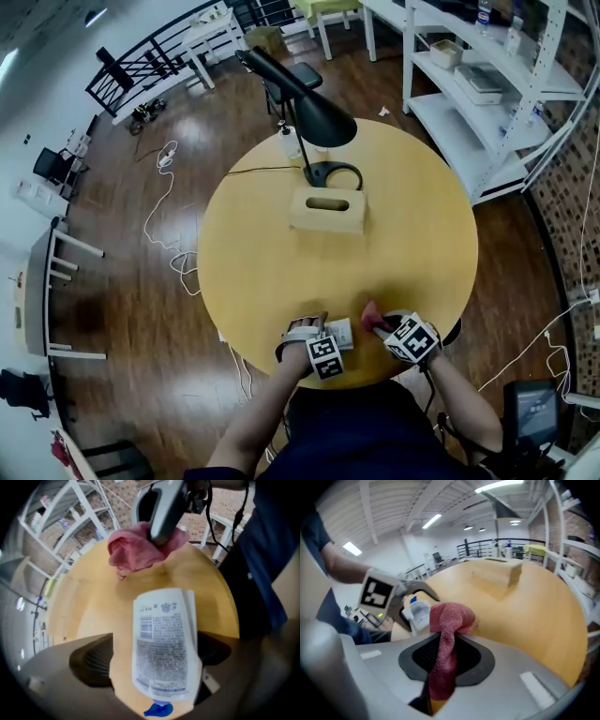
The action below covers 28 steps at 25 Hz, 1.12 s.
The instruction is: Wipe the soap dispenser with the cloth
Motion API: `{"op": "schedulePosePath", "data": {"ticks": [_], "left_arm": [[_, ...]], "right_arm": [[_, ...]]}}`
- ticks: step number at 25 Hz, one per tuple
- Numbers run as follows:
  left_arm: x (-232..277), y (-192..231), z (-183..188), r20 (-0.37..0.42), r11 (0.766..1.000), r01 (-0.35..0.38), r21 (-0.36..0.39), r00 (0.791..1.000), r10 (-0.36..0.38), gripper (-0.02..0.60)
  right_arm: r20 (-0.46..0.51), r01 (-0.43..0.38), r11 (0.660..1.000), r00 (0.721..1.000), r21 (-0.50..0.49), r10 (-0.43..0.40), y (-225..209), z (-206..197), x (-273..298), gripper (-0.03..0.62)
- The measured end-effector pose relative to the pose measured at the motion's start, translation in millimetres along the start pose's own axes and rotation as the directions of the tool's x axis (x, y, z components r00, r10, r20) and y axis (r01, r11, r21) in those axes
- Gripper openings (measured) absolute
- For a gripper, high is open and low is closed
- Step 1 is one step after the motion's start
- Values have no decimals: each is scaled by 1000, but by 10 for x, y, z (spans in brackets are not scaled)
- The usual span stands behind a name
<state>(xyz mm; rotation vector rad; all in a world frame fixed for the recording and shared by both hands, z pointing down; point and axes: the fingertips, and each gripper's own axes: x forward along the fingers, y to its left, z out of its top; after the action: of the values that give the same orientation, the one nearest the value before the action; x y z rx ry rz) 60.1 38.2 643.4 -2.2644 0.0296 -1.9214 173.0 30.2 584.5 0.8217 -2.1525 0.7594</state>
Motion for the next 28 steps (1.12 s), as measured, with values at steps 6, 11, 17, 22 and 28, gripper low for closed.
{"op": "schedulePosePath", "data": {"ticks": [6, 11, 17, 22, 28], "left_arm": [[-1041, 451, -11, 187, 929, -123, -349, 962, 197, 541], [-1436, 588, -985, 77, 840, -252, -481, 942, 326, 359], [-1390, 487, -1416, 106, 748, -285, -599, 898, 427, 2], [-1107, 303, -1282, 282, 835, -94, -543, 916, 286, 46], [-632, 69, -1063, 449, 825, 214, -523, 892, 53, 316]], "right_arm": [[174, 294, 902, 917, 316, -359, -1265, 684, -468, 99], [-11, 437, 865, 894, 249, -448, -1426, 454, 18, 132], [59, 445, 820, 867, 360, -496, -1299, 494, -196, 279], [228, 406, 847, 839, 343, -494, -630, 893, -631, 238], [123, 185, 933, 965, 307, -232, 427, 653, 3, 168]]}}
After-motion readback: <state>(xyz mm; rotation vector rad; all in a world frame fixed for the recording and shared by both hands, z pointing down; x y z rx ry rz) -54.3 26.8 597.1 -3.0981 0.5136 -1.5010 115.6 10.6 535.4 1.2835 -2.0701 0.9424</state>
